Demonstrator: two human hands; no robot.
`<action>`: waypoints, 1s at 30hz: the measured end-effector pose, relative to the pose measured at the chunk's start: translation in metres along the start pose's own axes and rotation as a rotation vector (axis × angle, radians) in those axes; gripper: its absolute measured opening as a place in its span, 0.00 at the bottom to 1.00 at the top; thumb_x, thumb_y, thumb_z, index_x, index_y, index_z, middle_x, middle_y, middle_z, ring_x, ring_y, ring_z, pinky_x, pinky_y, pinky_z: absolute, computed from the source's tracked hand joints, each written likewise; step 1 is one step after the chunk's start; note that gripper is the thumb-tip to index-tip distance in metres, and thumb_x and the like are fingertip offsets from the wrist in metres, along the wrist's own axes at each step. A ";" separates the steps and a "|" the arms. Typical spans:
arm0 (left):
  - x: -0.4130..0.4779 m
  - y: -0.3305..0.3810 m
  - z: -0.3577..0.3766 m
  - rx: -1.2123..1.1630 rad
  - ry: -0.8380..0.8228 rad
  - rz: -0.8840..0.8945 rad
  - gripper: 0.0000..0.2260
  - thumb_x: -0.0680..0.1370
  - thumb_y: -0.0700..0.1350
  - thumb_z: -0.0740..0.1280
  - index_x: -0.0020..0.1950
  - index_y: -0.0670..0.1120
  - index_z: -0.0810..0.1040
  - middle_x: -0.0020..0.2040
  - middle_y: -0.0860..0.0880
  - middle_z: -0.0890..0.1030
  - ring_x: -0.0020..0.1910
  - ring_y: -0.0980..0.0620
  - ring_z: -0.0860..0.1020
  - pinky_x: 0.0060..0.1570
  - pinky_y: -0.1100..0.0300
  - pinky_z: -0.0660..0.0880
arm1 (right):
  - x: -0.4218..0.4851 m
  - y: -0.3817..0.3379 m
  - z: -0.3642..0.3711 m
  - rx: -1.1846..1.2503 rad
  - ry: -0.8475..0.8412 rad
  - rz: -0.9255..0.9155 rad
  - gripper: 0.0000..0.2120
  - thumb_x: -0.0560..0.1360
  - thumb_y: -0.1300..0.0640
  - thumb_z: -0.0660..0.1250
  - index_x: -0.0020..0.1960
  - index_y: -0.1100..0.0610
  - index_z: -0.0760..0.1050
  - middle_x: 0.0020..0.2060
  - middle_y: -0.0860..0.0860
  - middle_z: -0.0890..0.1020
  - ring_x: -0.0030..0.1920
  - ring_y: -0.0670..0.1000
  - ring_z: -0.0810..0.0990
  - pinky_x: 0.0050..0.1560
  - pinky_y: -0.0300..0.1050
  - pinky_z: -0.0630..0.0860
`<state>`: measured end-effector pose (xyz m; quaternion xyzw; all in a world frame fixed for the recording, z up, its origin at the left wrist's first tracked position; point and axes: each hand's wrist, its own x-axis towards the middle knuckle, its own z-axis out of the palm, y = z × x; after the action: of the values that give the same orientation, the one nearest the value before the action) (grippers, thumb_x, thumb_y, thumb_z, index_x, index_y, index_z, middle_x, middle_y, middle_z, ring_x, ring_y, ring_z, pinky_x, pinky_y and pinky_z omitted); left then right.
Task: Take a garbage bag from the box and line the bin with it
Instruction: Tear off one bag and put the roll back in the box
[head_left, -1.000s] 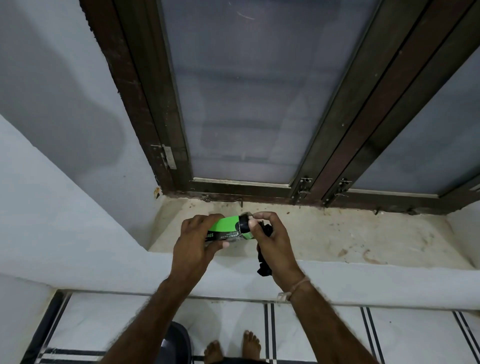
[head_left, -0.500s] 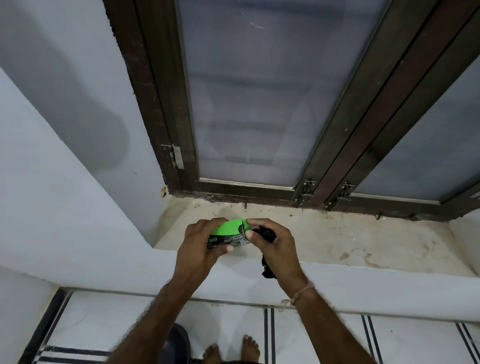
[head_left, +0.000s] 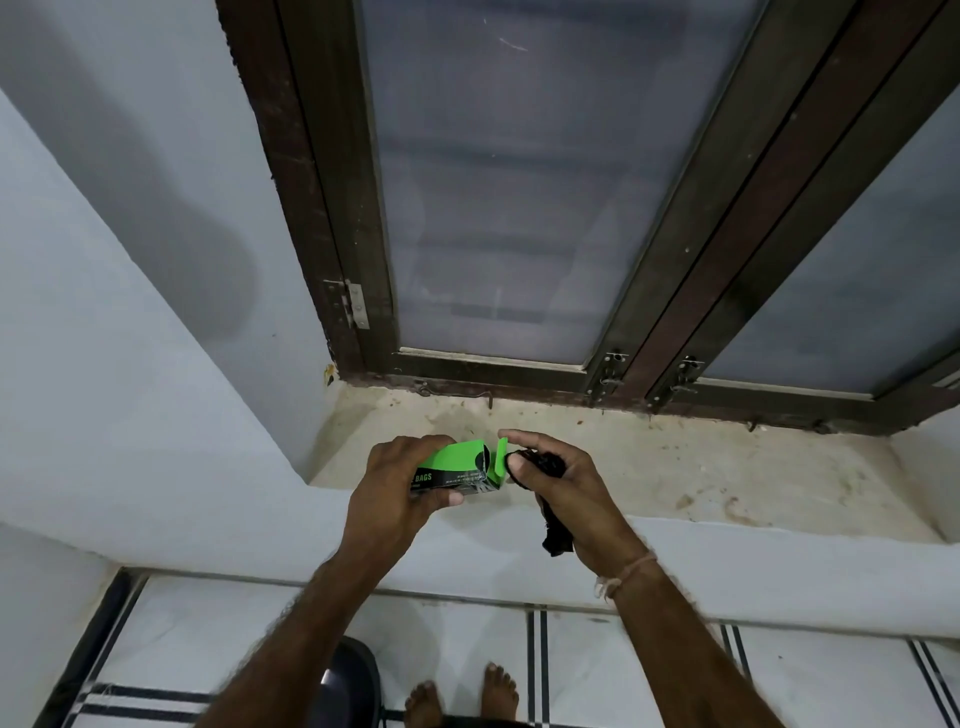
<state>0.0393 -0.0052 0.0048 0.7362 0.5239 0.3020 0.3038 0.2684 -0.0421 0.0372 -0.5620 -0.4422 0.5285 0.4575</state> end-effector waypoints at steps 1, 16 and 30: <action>0.000 0.001 -0.001 0.007 0.001 0.004 0.24 0.72 0.51 0.78 0.68 0.58 0.77 0.56 0.59 0.78 0.59 0.53 0.70 0.50 0.67 0.69 | 0.002 0.002 0.000 -0.004 -0.016 -0.008 0.14 0.80 0.56 0.72 0.65 0.50 0.83 0.32 0.45 0.83 0.30 0.55 0.67 0.33 0.59 0.75; -0.002 0.002 -0.007 0.071 -0.055 0.068 0.25 0.71 0.56 0.75 0.67 0.56 0.79 0.59 0.55 0.80 0.60 0.52 0.71 0.52 0.66 0.69 | 0.010 0.010 0.004 -0.032 -0.029 -0.022 0.09 0.75 0.51 0.76 0.51 0.54 0.81 0.40 0.54 0.83 0.37 0.60 0.75 0.41 0.65 0.77; 0.016 -0.006 0.012 0.177 -0.010 -0.031 0.24 0.72 0.50 0.78 0.68 0.53 0.79 0.60 0.51 0.81 0.61 0.47 0.72 0.49 0.57 0.74 | 0.027 0.027 0.009 0.066 -0.054 0.022 0.15 0.78 0.59 0.73 0.64 0.51 0.83 0.59 0.53 0.86 0.60 0.52 0.84 0.58 0.39 0.80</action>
<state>0.0497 0.0102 -0.0055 0.7534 0.5584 0.2460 0.2451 0.2611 -0.0204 0.0057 -0.5370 -0.4304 0.5629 0.4577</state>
